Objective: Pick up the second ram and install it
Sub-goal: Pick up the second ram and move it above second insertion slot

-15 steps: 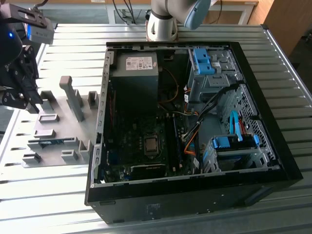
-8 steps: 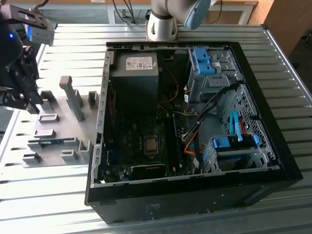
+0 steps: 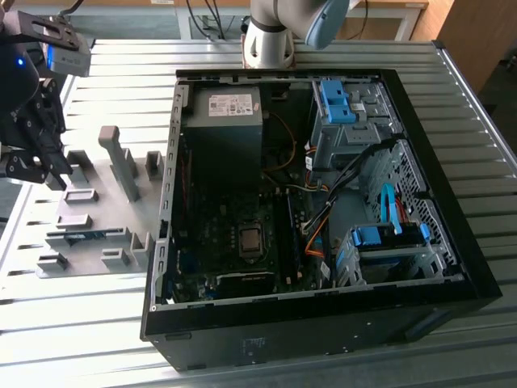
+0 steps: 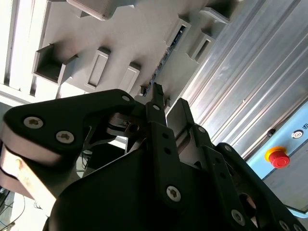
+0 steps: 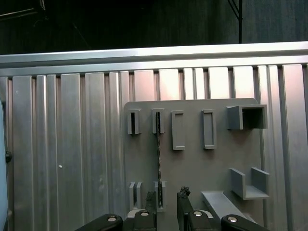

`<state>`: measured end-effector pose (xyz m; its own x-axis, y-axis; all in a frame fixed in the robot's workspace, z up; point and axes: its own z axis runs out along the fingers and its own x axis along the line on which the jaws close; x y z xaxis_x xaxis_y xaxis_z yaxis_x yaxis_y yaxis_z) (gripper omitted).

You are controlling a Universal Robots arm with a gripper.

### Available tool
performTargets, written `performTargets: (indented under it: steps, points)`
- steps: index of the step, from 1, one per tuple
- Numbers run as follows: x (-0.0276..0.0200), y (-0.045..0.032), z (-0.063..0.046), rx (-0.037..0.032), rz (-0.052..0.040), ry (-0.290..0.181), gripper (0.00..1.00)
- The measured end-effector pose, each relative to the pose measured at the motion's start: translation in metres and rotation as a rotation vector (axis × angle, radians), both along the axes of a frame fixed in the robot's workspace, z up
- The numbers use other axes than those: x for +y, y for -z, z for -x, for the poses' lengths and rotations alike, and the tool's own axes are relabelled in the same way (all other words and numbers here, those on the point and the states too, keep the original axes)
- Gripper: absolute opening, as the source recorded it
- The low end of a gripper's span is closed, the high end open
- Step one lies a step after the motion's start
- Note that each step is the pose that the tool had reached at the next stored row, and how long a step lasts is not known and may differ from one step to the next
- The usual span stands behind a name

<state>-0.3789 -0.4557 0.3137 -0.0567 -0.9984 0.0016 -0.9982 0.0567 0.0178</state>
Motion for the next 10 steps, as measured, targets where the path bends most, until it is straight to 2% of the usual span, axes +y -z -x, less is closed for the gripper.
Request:
performTargets:
  steps: [10]
  points:
    - [0.0000, 0.0026, 0.0000, -0.0001, 0.0019, 0.009, 0.31]
